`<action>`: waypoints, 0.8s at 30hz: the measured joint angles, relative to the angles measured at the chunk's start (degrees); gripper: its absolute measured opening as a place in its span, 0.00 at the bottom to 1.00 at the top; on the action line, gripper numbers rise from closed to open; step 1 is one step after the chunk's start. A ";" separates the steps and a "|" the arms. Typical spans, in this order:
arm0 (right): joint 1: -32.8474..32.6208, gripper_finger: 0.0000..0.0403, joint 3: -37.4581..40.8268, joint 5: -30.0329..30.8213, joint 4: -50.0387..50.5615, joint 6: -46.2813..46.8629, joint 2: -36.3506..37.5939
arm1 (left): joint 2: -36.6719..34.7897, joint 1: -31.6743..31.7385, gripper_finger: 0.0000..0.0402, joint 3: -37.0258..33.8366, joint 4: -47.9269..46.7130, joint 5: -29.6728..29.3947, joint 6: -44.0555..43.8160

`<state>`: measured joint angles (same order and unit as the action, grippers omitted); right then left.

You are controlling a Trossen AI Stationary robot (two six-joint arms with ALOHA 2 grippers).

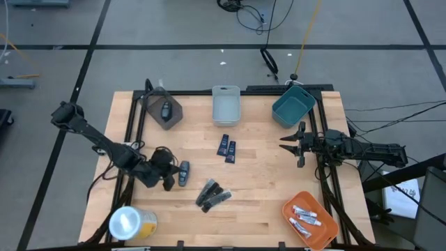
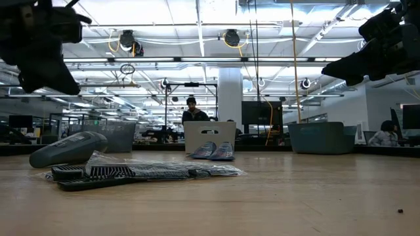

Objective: Pick & Place Travel size toiletries
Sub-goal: Put the gray deodorant into the black bin

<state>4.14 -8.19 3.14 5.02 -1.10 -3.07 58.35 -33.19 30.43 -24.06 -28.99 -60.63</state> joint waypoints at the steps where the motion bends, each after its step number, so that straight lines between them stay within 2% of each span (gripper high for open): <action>1: 0.00 0.28 0.00 0.00 0.00 0.00 -0.01 | 1.37 0.39 0.00 1.69 -1.46 1.05 -0.66; 11: 0.00 0.28 0.00 -0.15 0.00 0.31 -0.01 | 19.14 7.92 0.00 18.01 -22.68 15.43 -8.66; 17: 0.00 0.28 0.00 -0.17 0.00 0.87 -0.02 | 25.27 11.42 0.00 23.43 -23.71 16.82 -5.88; 21: 0.00 0.28 -0.01 -0.17 0.00 0.87 -0.01 | 26.05 12.87 0.01 23.92 -23.83 19.38 -7.13; 24: 0.00 0.28 0.00 -0.17 0.00 0.87 0.00 | 26.02 13.09 0.05 23.92 -23.79 19.18 -6.90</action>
<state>4.14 -8.19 2.96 5.02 -0.23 -3.07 84.38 -20.10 54.35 -47.85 -9.82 -67.53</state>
